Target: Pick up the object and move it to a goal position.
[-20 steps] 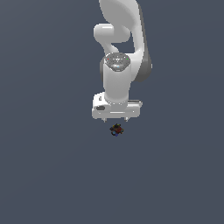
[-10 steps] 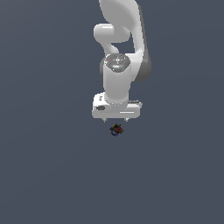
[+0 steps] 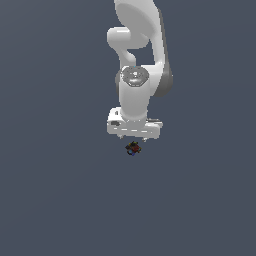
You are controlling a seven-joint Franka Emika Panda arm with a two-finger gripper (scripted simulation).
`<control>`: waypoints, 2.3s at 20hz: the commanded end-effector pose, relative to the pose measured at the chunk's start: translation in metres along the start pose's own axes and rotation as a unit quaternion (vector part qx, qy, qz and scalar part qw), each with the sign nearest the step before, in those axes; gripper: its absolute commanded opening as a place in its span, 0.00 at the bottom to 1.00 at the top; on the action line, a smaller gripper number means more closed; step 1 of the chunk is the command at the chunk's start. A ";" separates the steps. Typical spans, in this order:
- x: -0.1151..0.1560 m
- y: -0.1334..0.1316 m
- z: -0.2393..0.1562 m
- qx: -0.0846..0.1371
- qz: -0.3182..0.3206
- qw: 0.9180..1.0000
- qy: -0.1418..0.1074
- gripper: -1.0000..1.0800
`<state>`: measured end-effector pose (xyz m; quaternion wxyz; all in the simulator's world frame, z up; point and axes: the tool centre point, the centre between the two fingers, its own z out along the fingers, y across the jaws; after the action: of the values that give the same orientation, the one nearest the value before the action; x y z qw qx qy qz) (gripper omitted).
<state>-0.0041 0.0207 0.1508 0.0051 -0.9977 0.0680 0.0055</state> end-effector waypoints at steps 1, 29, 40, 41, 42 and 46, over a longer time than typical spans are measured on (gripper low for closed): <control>-0.002 -0.001 0.005 0.001 0.028 1.000 0.000 0.96; -0.024 -0.004 0.065 -0.001 0.378 0.926 0.005 0.96; -0.027 -0.004 0.071 -0.002 0.418 0.909 0.007 0.96; -0.027 -0.004 0.071 -0.002 0.415 0.910 0.007 0.96; -0.027 -0.004 0.072 -0.002 0.415 0.910 0.007 0.96; -0.027 -0.004 0.079 -0.002 0.416 0.909 0.007 0.96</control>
<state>-0.0310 0.0291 0.0755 0.0003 -0.8792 0.4765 -0.0002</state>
